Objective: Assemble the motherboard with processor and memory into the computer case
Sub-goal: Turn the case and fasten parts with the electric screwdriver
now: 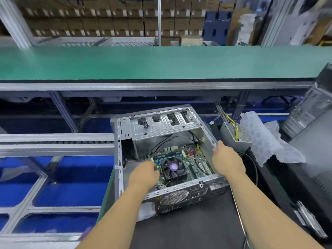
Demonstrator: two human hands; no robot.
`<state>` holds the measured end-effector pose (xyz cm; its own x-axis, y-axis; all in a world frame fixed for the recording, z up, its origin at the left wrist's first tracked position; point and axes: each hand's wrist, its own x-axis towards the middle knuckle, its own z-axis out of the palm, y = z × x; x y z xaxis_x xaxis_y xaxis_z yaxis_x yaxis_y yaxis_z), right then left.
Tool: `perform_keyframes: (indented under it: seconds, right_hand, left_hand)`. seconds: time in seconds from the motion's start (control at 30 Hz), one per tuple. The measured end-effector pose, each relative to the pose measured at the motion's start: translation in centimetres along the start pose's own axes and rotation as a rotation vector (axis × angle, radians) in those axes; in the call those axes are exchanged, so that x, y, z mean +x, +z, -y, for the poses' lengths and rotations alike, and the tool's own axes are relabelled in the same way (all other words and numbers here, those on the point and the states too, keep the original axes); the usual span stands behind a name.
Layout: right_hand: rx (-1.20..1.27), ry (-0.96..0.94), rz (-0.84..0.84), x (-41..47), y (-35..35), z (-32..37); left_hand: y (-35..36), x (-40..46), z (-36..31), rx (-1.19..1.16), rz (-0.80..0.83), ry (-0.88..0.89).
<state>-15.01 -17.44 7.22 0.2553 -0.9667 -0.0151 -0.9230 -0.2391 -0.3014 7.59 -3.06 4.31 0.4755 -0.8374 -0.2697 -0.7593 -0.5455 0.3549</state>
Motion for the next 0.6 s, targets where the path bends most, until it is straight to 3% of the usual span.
perform_keyframes:
  seconds: [0.1,0.27,0.33,0.4,0.5,0.6]
  right_hand:
    - [0.001,-0.075,0.061,2.8,-1.0,0.8]
    - [0.163,-0.277,-0.279,-0.7,-0.3,3.9]
    - [0.25,-0.419,-0.298,-5.2,1.8,5.5]
    - [0.288,-0.444,-0.276,-8.3,3.7,6.3]
    - [0.166,-0.491,-0.362,-8.8,5.0,6.3]
    - [0.225,-0.619,-0.496,-8.2,5.0,6.1]
  left_hand:
    - [1.4,-0.9,-2.9,-0.048,0.007,0.013]
    - [2.5,-0.9,-4.5,-0.025,-0.077,0.082]
    - [1.4,0.0,-4.0,-0.006,-0.075,0.187]
    - [0.2,0.8,-3.0,0.047,-0.052,0.294]
    - [0.5,1.2,-1.5,0.072,-0.058,0.258]
    - [2.4,0.0,-2.4,0.167,-0.083,0.272]
